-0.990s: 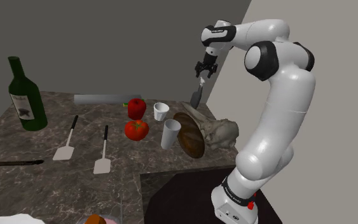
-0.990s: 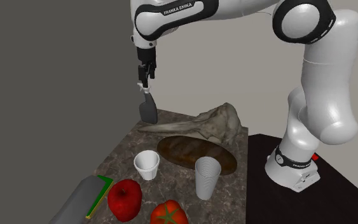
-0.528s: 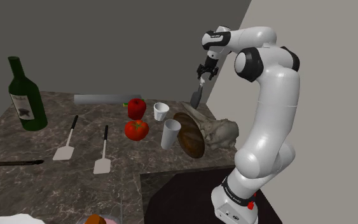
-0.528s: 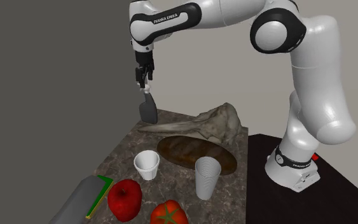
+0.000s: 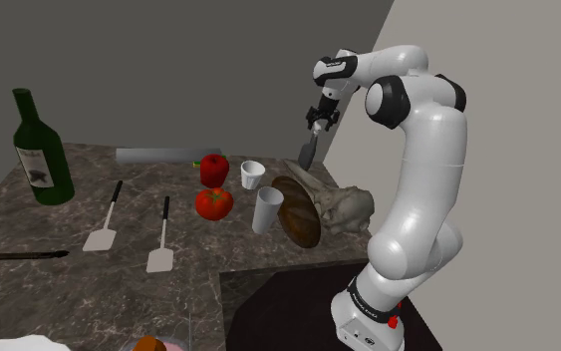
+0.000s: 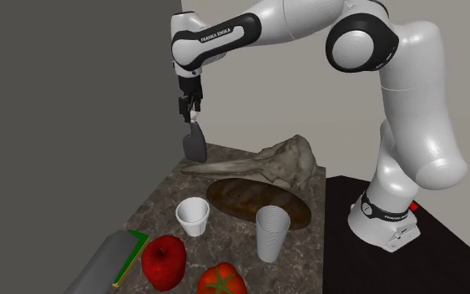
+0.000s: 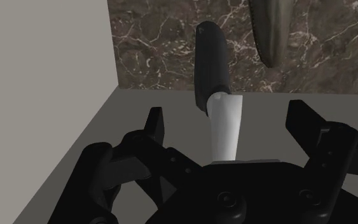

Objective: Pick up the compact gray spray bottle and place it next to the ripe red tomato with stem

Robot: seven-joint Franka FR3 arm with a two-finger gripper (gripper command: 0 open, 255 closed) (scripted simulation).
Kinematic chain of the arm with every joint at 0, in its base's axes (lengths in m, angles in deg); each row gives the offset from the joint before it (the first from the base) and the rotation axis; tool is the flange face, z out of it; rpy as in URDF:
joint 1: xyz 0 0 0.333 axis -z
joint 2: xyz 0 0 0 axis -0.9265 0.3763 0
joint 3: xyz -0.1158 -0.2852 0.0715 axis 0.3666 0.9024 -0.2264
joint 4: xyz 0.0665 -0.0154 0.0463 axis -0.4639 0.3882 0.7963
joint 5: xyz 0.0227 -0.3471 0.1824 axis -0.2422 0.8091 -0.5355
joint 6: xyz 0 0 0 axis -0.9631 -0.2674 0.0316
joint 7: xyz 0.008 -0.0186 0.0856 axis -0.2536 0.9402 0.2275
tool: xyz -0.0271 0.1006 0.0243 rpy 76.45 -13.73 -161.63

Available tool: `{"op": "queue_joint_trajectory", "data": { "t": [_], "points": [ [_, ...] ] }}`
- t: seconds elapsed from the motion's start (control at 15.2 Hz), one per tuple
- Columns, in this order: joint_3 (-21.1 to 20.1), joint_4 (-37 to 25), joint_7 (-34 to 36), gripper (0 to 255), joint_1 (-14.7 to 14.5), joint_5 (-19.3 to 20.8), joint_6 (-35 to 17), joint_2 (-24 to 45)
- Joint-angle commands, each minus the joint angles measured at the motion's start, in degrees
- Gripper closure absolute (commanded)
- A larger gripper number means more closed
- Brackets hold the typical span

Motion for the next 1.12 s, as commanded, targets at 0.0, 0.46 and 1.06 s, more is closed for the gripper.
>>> {"op": "queue_joint_trajectory", "data": {
  "t": [0.0, 0.46, 1.06],
  "points": [
    [0.0, 0.0, 0.0, 0, 0.0, 0.0, -0.1, 0.0],
    [0.0, 0.0, 0.0, 255, 0.0, 0.0, 0.0, 0.0],
    [0.1, -1.7, 0.2, 255, 0.1, 0.2, 2.0, -0.4]
  ]
}}
